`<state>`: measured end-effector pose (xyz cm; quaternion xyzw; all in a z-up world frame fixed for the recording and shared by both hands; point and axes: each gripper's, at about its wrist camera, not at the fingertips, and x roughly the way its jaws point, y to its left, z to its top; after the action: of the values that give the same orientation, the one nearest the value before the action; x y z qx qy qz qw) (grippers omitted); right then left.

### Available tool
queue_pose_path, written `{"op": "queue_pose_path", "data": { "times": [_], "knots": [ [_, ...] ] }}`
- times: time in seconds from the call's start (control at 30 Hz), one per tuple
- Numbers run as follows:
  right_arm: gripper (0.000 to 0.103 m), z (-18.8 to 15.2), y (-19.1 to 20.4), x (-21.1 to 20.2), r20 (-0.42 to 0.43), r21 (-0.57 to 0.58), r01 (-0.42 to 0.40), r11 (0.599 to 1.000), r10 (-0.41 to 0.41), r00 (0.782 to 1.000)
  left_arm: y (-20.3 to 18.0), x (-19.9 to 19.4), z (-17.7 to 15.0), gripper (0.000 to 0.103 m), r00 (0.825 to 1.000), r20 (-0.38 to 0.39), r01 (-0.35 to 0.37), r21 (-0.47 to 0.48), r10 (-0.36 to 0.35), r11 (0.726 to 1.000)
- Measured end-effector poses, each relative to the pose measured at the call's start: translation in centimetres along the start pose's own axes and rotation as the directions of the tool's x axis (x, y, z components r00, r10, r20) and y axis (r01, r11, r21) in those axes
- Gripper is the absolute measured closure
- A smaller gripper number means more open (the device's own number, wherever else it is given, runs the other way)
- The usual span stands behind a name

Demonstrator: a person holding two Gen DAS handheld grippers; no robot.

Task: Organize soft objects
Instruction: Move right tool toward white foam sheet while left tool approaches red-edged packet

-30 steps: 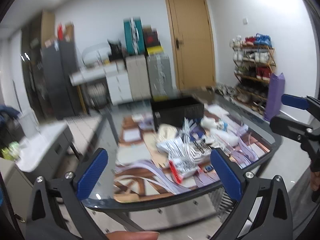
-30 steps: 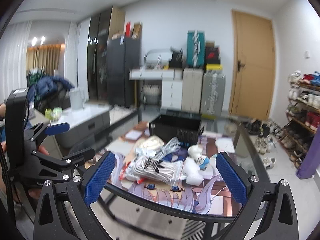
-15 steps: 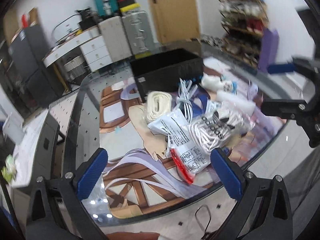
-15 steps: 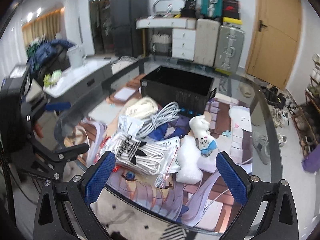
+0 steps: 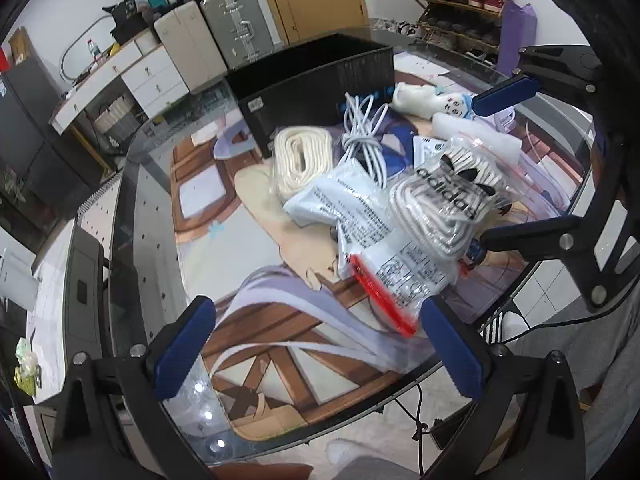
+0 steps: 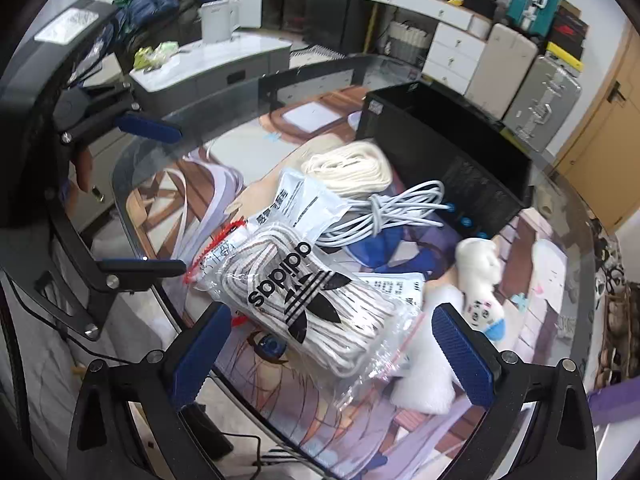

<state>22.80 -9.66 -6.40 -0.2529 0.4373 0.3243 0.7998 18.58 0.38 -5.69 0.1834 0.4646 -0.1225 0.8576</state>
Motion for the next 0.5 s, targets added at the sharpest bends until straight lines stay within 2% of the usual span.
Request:
{"op": "queue_pose_path", "data": {
  "times": [0.1,0.13,0.17,0.2,0.27,0.3,0.37,0.5],
  "knots": [
    [0.004,0.1,-0.1,0.7,-0.018,0.003,-0.008,1.0,0.008,1.0,0.0,0.2,0.0,0.0,1.0,-0.005,-0.007,-0.008,0.007,1.0],
    [0.012,0.0,-0.2,0.9,-0.028,0.015,-0.034,0.999,0.034,0.999,0.0,0.3,0.0,0.0,1.0,-0.009,-0.011,-0.009,0.011,1.0],
    [0.026,0.0,-0.2,1.1,-0.036,0.022,-0.053,0.998,0.054,0.998,-0.1,0.3,0.1,0.0,1.0,-0.01,-0.017,-0.009,0.017,1.0],
    [0.033,-0.1,-0.2,1.2,-0.044,0.023,-0.056,0.998,0.057,0.997,-0.1,0.3,0.1,0.0,1.0,-0.002,-0.029,-0.007,0.029,1.0],
    [0.052,-0.4,-0.1,1.4,-0.059,0.016,-0.057,0.998,0.058,0.997,-0.2,-0.1,0.2,0.0,0.999,0.026,-0.044,0.0,0.044,0.999],
    [0.054,-0.5,-0.1,1.4,-0.057,0.015,-0.059,0.998,0.06,0.997,-0.2,-0.4,0.2,0.0,0.998,0.039,-0.04,0.005,0.039,0.999],
    [0.064,-0.6,-0.2,1.2,-0.051,0.034,-0.079,0.996,0.081,0.995,-0.1,-0.5,0.3,0.0,0.998,0.047,-0.032,0.002,0.032,0.999],
    [0.071,-0.6,-0.5,0.9,-0.045,0.065,-0.104,0.992,0.107,0.993,-0.1,-0.5,0.3,0.0,0.998,0.048,-0.034,0.006,0.033,0.999]
  ]
}}
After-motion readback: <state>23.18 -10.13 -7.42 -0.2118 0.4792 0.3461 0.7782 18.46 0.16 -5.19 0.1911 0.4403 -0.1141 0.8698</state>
